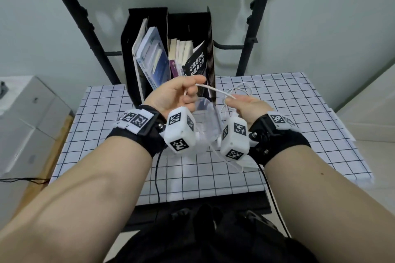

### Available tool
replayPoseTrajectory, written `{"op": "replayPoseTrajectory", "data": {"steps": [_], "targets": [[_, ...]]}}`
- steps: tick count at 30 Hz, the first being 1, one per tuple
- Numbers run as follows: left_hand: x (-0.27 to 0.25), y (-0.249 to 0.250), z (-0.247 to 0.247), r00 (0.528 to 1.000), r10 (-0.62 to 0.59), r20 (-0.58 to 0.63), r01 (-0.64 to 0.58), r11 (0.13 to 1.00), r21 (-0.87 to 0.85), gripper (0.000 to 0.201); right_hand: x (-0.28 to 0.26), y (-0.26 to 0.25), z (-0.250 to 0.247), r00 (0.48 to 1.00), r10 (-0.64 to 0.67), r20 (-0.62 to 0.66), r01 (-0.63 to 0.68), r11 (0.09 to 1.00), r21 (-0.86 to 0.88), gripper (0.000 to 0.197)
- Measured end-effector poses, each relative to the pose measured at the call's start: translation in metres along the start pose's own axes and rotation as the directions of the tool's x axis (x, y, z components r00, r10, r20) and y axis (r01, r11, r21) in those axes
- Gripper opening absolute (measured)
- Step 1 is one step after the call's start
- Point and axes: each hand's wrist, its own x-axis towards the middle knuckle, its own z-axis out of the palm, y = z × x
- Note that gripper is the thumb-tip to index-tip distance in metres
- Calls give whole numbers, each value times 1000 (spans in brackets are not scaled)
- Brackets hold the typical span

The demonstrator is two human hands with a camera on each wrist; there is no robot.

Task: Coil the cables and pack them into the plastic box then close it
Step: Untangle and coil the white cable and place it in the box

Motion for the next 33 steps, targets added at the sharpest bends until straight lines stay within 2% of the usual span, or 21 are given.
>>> {"op": "replayPoseTrajectory", "data": {"steps": [2, 4, 10, 13, 17, 20, 22, 25, 29, 31, 33], "targets": [[-2, 6, -8, 997, 74, 19, -71, 993, -92, 12, 9, 3, -3, 997, -15, -74, 12, 999, -37, 39], [-3, 15, -17, 990, 138, 3, -135, 974, -182, 10, 10, 3, -9, 994, -5, -113, -2, 998, -63, 35], [-4, 23, -32, 956, 162, -244, -221, 946, -237, 11, 2, 2, -10, 997, -8, -75, -3, 991, -133, 39], [-2, 18, -42, 930, 140, -341, -221, 952, -210, 19, -4, -2, -2, 1000, 10, -9, -10, 999, 35, 27], [-3, 9, -48, 864, 113, -491, -207, 968, -143, 19, -13, -7, 10, 1000, 20, 18, -23, 987, 158, 32], [-9, 2, -48, 840, 79, -537, -120, 992, -42, 16, -12, -11, 22, 983, 75, 165, -141, 889, 435, 27], [-13, -2, -46, 853, 50, -519, -20, 998, 64, 15, -12, -16, 29, 967, 90, 236, -202, 838, 508, 22], [-16, -11, -41, 900, 17, -435, 99, 965, 243, 15, -18, -24, 35, 939, 48, 340, -211, 863, 460, 18], [-23, -9, -27, 977, 4, -215, 48, 971, 234, 24, -29, -19, 48, 928, -8, 372, -92, 964, 250, 16], [-27, -5, -20, 990, 18, -141, 17, 969, 246, 21, -31, -12, 52, 931, -28, 364, -37, 985, 170, 14], [-30, -2, -18, 991, 44, -129, -4, 954, 299, 13, -32, -8, 56, 922, -21, 387, -32, 991, 131, 16]]}}
